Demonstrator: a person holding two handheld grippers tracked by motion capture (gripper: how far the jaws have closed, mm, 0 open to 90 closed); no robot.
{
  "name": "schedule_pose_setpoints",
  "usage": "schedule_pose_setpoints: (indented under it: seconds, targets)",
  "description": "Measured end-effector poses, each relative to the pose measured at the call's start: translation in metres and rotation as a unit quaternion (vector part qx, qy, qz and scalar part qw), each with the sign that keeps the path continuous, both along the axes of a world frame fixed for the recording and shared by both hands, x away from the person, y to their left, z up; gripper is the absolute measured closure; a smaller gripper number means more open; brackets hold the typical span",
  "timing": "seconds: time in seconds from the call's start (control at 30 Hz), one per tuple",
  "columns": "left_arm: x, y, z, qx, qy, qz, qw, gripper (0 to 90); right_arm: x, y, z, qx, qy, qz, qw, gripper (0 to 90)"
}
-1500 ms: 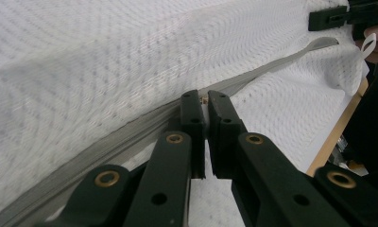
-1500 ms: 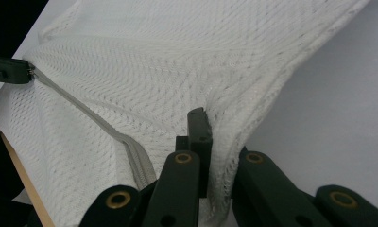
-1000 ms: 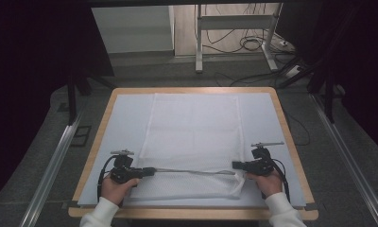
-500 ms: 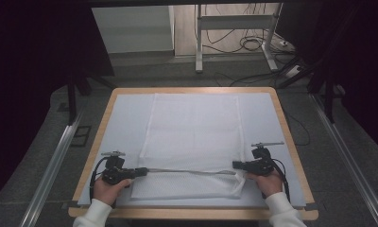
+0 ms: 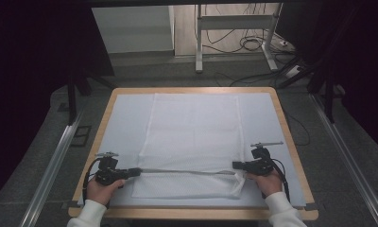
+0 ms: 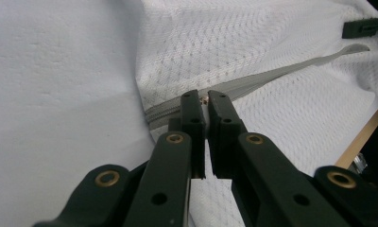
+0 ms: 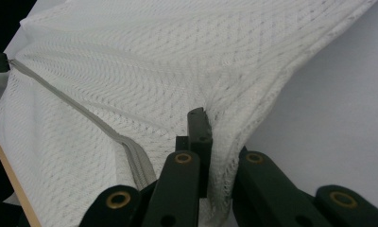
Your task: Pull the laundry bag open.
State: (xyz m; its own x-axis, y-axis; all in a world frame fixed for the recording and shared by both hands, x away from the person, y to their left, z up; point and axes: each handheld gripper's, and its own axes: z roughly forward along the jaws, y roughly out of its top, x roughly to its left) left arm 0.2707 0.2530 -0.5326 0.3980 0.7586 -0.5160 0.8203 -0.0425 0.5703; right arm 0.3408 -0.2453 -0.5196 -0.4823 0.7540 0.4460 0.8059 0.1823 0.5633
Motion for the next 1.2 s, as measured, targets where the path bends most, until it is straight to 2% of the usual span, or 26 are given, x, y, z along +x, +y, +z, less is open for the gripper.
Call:
schedule_pose_setpoints:
  seconds: [0.43,0.9,1.07,1.13,1.17,1.2]
  targets:
    - [-0.002,0.014,-0.007,0.017,0.007,0.013,0.9997,87.0,-0.001,0.000,-0.001,-0.006,0.002,-0.005,1.0000,88.4]
    - [-0.002,0.014,-0.008,0.033,0.009,0.012,0.9993,86.9,0.000,-0.001,-0.002,-0.007,0.003,-0.003,1.0000,88.4]
    - [-0.004,0.009,-0.007,0.047,-0.008,0.020,0.9987,86.1,-0.001,0.001,-0.002,-0.013,-0.003,0.000,0.9999,87.4]
    - [-0.006,0.006,-0.005,0.064,-0.022,0.032,0.9972,80.5,-0.002,0.001,-0.001,-0.019,-0.008,0.002,0.9998,83.8]
    - [-0.007,0.006,-0.005,0.068,-0.026,0.034,0.9968,72.5,-0.003,0.001,0.000,-0.023,-0.013,0.002,0.9996,74.8]
    - [-0.008,0.005,-0.003,0.067,-0.037,0.037,0.9964,72.5,-0.003,0.001,0.000,-0.023,-0.013,0.002,0.9996,74.8]
